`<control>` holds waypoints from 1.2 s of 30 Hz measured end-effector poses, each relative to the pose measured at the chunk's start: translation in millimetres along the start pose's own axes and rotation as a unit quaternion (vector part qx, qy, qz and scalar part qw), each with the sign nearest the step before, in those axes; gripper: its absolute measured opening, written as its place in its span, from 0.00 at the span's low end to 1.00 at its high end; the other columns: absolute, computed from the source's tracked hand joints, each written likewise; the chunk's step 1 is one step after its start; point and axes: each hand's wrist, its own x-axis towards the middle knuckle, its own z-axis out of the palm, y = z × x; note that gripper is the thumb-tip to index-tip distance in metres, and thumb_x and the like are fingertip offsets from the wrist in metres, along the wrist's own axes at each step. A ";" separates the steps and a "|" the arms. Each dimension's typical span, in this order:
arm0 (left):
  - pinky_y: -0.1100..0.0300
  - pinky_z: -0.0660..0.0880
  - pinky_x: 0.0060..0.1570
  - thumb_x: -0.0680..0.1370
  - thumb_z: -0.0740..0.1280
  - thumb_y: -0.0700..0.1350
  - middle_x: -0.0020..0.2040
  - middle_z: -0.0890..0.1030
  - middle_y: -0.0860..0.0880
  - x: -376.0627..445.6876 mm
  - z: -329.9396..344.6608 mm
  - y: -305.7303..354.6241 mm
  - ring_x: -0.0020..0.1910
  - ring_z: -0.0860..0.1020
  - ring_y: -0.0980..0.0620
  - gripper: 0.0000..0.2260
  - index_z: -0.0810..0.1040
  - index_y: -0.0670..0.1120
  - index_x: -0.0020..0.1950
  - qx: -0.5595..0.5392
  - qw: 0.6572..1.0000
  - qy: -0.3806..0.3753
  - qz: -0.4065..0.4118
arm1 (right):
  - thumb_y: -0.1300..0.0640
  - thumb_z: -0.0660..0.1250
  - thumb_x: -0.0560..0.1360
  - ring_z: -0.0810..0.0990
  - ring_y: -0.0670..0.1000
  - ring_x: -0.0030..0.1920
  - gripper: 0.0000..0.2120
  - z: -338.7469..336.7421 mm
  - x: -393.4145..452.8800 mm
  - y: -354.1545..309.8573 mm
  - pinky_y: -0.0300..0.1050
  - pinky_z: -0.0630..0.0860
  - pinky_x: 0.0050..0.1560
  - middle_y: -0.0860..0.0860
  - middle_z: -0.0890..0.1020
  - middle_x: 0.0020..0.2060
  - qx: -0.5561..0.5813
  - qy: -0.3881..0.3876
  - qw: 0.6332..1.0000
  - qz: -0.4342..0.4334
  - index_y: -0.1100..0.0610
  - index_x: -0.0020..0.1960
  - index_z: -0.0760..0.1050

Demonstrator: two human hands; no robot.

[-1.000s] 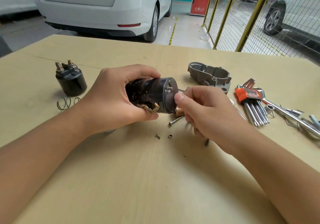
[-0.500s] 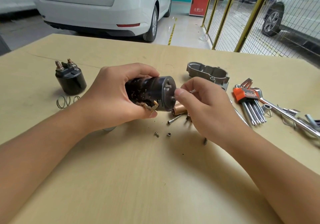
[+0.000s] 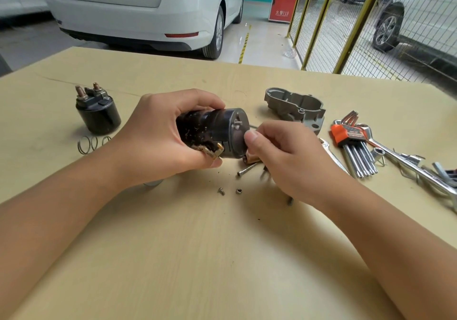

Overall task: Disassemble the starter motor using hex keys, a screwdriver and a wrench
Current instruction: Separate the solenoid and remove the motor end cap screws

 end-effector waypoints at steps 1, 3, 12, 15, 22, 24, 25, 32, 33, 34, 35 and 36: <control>0.70 0.77 0.57 0.58 0.88 0.42 0.52 0.86 0.61 0.0 0.0 -0.1 0.54 0.84 0.62 0.34 0.84 0.57 0.61 0.000 1.000 -0.001 -0.001 | 0.49 0.66 0.82 0.71 0.42 0.26 0.14 -0.1 -0.1 0.0 0.33 0.63 0.27 0.40 0.76 0.25 -0.001 -0.004 1.000 -0.004 0.54 0.41 0.78; 0.71 0.76 0.57 0.57 0.88 0.43 0.52 0.86 0.62 -0.3 -0.3 0.3 0.53 0.84 0.62 0.33 0.84 0.57 0.61 -0.002 1.000 -0.001 -0.002 | 0.51 0.69 0.80 0.71 0.42 0.28 0.10 -2.4 -0.1 -0.4 0.38 0.66 0.31 0.44 0.79 0.29 0.010 -0.006 1.000 -0.009 0.52 0.42 0.79; 0.72 0.76 0.56 0.57 0.87 0.44 0.52 0.85 0.62 -0.1 -0.8 1.4 0.54 0.83 0.64 0.33 0.84 0.56 0.61 0.000 1.000 -0.004 -0.001 | 0.49 0.63 0.83 0.67 0.45 0.27 0.19 -1.5 0.6 -4.7 0.41 0.62 0.28 0.53 0.75 0.27 -0.047 -0.002 0.998 -0.035 0.59 0.39 0.78; 0.73 0.76 0.56 0.57 0.87 0.45 0.52 0.85 0.63 -0.2 -0.6 1.8 0.54 0.83 0.63 0.33 0.84 0.56 0.61 -0.001 1.000 -0.005 -0.001 | 0.51 0.65 0.82 0.68 0.44 0.26 0.16 -2.3 0.8 -3.4 0.36 0.60 0.27 0.44 0.73 0.24 -0.033 0.005 0.999 -0.024 0.56 0.38 0.78; 0.74 0.75 0.56 0.58 0.88 0.42 0.52 0.86 0.61 -0.4 -0.4 1.7 0.53 0.83 0.65 0.33 0.84 0.56 0.60 0.001 1.000 -0.004 -0.001 | 0.53 0.68 0.81 0.73 0.43 0.31 0.12 -0.6 -1.3 -5.5 0.35 0.64 0.30 0.43 0.76 0.27 -0.066 0.032 0.996 -0.042 0.53 0.39 0.77; 0.75 0.73 0.56 0.57 0.88 0.42 0.52 0.86 0.62 -0.6 0.1 1.8 0.53 0.82 0.67 0.33 0.84 0.56 0.60 0.000 1.000 -0.003 -0.002 | 0.54 0.67 0.81 0.73 0.43 0.32 0.11 -1.3 -2.1 -7.3 0.36 0.63 0.31 0.44 0.76 0.29 -0.088 0.030 0.994 -0.057 0.54 0.40 0.78; 0.76 0.73 0.55 0.57 0.88 0.42 0.52 0.86 0.62 -0.7 0.4 2.0 0.53 0.82 0.67 0.33 0.84 0.56 0.60 -0.001 1.000 -0.003 -0.002 | 0.54 0.67 0.81 0.73 0.43 0.33 0.10 -2.0 -2.2 -7.8 0.38 0.64 0.32 0.44 0.76 0.29 -0.100 0.027 0.992 -0.068 0.54 0.41 0.78; 0.77 0.72 0.55 0.58 0.87 0.43 0.53 0.85 0.61 -0.2 -0.1 3.4 0.53 0.82 0.67 0.33 0.83 0.55 0.60 0.004 1.000 -0.009 0.002 | 0.59 0.68 0.80 0.73 0.43 0.33 0.04 -9.3 -0.5 -4.7 0.46 0.69 0.35 0.42 0.75 0.29 -0.135 0.010 0.981 -0.140 0.56 0.46 0.77; 0.77 0.72 0.55 0.58 0.87 0.43 0.53 0.85 0.61 -0.2 -0.2 3.6 0.54 0.82 0.67 0.33 0.84 0.55 0.61 0.005 1.000 -0.011 0.002 | 0.59 0.69 0.80 0.73 0.41 0.31 0.04 -10.4 -0.4 -3.8 0.41 0.66 0.33 0.40 0.72 0.27 -0.133 0.006 0.981 -0.141 0.54 0.47 0.76; 0.77 0.72 0.55 0.58 0.87 0.43 0.53 0.85 0.61 -0.3 -0.5 3.8 0.54 0.82 0.67 0.33 0.84 0.54 0.61 0.007 1.000 -0.012 0.002 | 0.60 0.69 0.80 0.73 0.39 0.31 0.05 -11.2 -0.1 -2.9 0.36 0.63 0.32 0.39 0.70 0.25 -0.135 0.001 0.981 -0.142 0.52 0.47 0.74; 0.76 0.73 0.55 0.58 0.87 0.42 0.53 0.85 0.61 -0.5 -0.6 4.0 0.54 0.82 0.67 0.33 0.84 0.54 0.61 0.009 1.000 -0.011 0.002 | 0.60 0.69 0.80 0.73 0.38 0.31 0.07 -11.7 0.4 -1.9 0.34 0.63 0.31 0.38 0.70 0.24 -0.136 -0.004 0.980 -0.142 0.50 0.47 0.73; 0.76 0.73 0.55 0.58 0.87 0.42 0.53 0.85 0.60 -0.8 -0.9 4.0 0.54 0.82 0.67 0.33 0.84 0.54 0.61 0.009 1.000 -0.011 0.001 | 0.59 0.69 0.80 0.74 0.38 0.31 0.08 -11.7 1.2 -0.8 0.34 0.63 0.31 0.38 0.71 0.24 -0.135 -0.007 0.981 -0.141 0.49 0.47 0.72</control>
